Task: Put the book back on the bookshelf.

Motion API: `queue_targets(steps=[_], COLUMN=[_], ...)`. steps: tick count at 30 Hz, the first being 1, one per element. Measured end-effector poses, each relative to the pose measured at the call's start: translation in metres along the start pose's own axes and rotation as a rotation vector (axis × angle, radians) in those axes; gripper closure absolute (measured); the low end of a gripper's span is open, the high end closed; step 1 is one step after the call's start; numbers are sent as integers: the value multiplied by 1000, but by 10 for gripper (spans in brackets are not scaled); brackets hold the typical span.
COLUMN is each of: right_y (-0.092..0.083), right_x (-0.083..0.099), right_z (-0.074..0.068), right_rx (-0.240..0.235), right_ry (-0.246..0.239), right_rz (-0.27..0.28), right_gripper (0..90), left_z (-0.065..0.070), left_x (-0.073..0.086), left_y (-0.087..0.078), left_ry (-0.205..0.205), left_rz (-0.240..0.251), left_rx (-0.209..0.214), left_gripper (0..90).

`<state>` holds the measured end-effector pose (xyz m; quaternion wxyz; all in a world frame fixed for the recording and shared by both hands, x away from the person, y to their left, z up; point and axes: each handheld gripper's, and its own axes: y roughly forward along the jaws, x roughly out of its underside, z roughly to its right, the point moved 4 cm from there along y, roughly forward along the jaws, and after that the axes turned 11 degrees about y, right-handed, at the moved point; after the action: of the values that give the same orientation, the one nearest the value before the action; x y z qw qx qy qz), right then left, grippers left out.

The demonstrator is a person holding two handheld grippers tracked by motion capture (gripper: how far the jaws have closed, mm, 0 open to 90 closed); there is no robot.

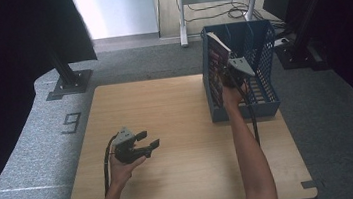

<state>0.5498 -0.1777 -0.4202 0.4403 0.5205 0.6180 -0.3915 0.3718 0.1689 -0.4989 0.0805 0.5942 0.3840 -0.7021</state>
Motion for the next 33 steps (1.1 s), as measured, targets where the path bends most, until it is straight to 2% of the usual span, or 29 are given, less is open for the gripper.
queue_targets(steps=[3,8,11,13,16,22,28,33], right_y=[-7,-22,-28,-32,-35,-33,-30,-24], right_x=[3,8,11,13,12,12,9,4], right_z=[0,0,-2,-3,-2,-4,0,5], right_rx=[-5,-16,-14,-12,-21,-20,28,55], right_ry=[4,-18,-59,-86,-74,-83,-70,-24], right_rz=[-5,-45,-82,-83,-93,-122,-119,-97], right_gripper=[808,792,776,773,775,774,813,817], left_z=[1,5,8,10,10,8,8,8], left_x=[0,-2,-4,-5,-5,-5,-5,-4], left_y=[0,1,1,1,1,1,1,2], left_ry=[0,12,19,24,25,21,21,21], left_rz=[-1,-2,-2,1,3,2,4,2], left_rx=[0,6,10,13,13,11,7,7], left_gripper=[315,315,314,314,314,315,315,316])
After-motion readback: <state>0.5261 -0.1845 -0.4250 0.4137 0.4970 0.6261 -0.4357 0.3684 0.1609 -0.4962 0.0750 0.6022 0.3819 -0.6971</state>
